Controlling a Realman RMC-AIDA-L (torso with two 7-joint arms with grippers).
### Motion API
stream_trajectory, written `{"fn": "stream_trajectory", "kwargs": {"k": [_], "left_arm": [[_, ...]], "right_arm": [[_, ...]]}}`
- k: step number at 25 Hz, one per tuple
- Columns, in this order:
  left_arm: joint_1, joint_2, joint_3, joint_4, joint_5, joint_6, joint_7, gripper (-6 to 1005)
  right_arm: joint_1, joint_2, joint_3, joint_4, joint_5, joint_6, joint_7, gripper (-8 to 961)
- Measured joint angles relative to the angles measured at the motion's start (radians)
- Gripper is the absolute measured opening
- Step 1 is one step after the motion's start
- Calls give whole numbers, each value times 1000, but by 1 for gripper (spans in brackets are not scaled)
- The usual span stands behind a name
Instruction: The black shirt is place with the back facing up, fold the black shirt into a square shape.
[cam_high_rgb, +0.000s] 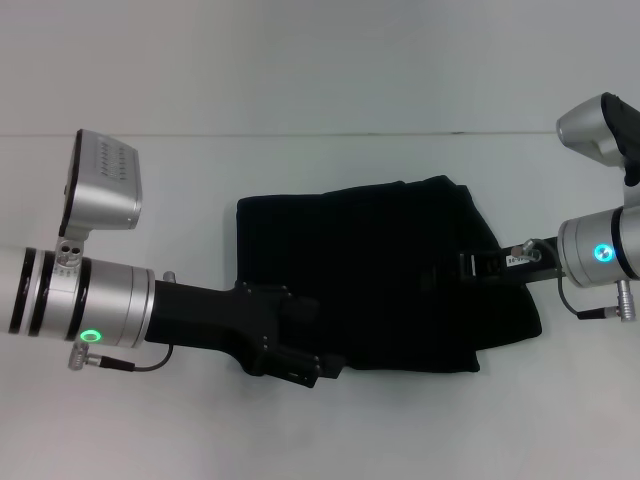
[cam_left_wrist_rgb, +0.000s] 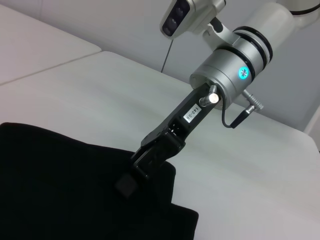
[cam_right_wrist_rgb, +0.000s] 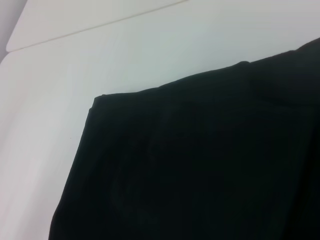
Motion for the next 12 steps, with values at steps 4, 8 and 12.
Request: {"fn": "stream_trajectory", "kwargs": {"k": [4,8,12], "left_arm": [[-1,0,0,0,1,-5,-4,949],[-4,1,0,0,2,-6,-16,949],[-5,1,0,1,2,-6,-28,949]], "right_arm": [[2,2,-2,-5,1,1,-6,330],[8,3,2,-12,2,2,-27,157],[14,3,4,-34,14,5,-43,111]]}}
